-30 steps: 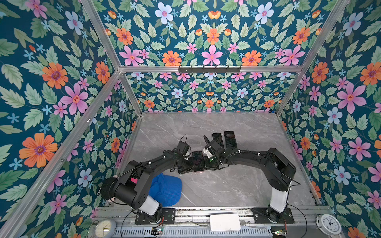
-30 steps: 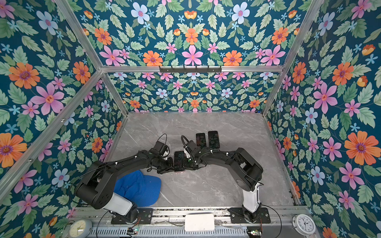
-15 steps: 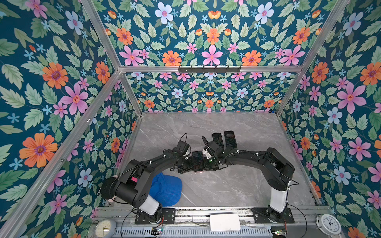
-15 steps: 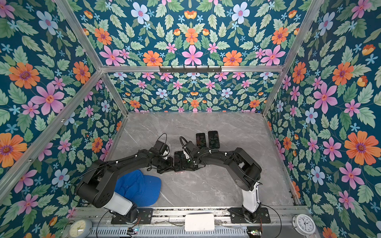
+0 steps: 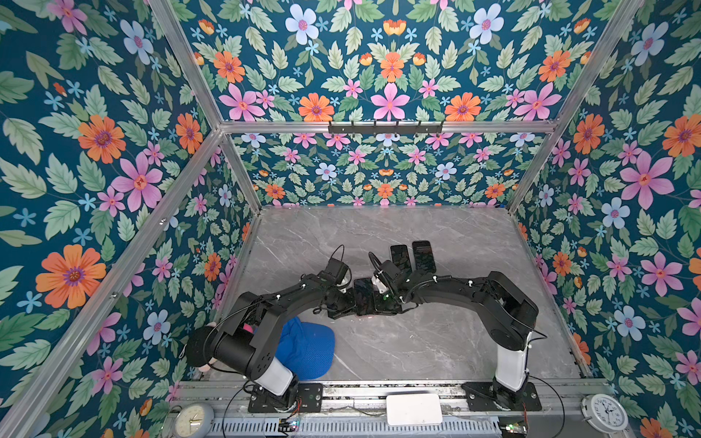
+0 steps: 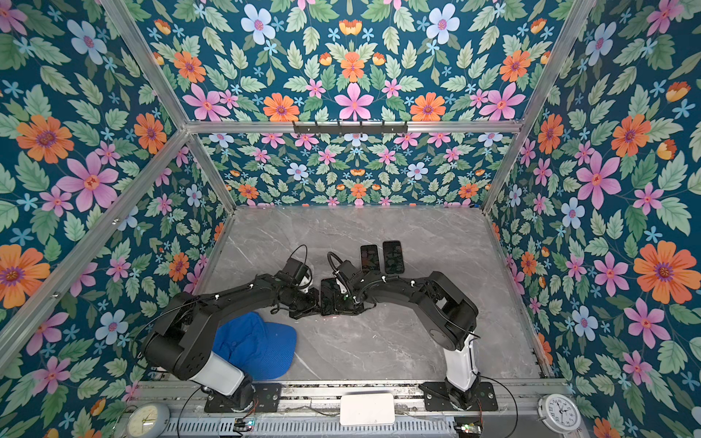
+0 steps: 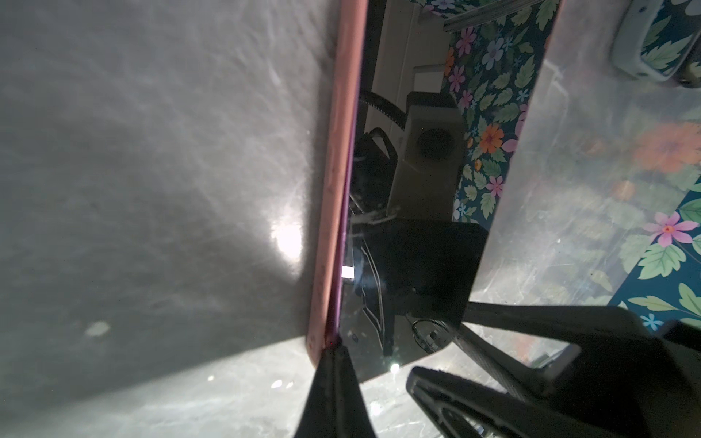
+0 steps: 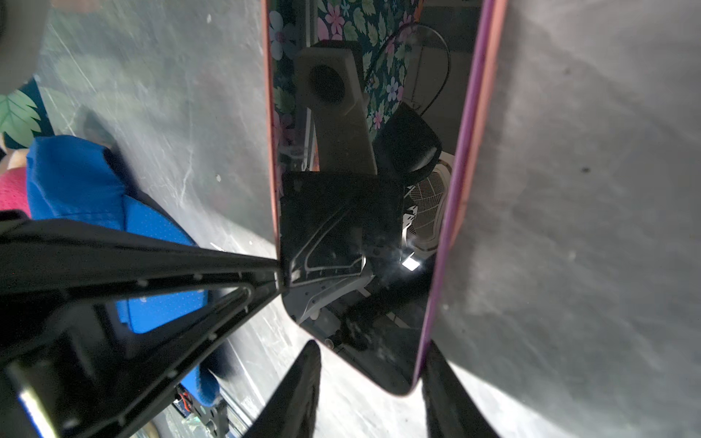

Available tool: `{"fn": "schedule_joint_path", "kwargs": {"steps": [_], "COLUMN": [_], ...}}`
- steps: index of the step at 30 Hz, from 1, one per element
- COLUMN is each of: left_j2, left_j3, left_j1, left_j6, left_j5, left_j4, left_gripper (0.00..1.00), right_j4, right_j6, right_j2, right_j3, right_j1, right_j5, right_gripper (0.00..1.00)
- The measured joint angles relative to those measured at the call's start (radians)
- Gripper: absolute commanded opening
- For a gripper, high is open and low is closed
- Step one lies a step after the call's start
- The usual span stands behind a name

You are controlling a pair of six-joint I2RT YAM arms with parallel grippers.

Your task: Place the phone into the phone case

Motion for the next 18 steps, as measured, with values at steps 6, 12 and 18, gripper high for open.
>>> {"fn": "schedule_joint_path", "kwargs": {"steps": [6,12,18], "left_j2": [0.018,0.023,-0.002], "left_j3": [-0.006,-0.007,0.001], "left_j1": [0.000,0.000,-0.001], "left_j6": [0.000,0.000,0.000], "left_j5": [0.006,0.010,-0.009], "left_j4": [0.032,0.032,0.030], "left_gripper": [0.02,0.01,0.04], "right_j4": [-0.019,-0.037,-0.045], "right_j6": [-0.001,-0.004,-0.012], "right_j2": [0.008,0.016,0.010], "right_j3": [0.013,0.026,0.027], "right_j1": [0.006,0.011,0.013], "right_j5": [0.013,0.022,0.028], "right_gripper": [0.42,0.42,0.42]}}
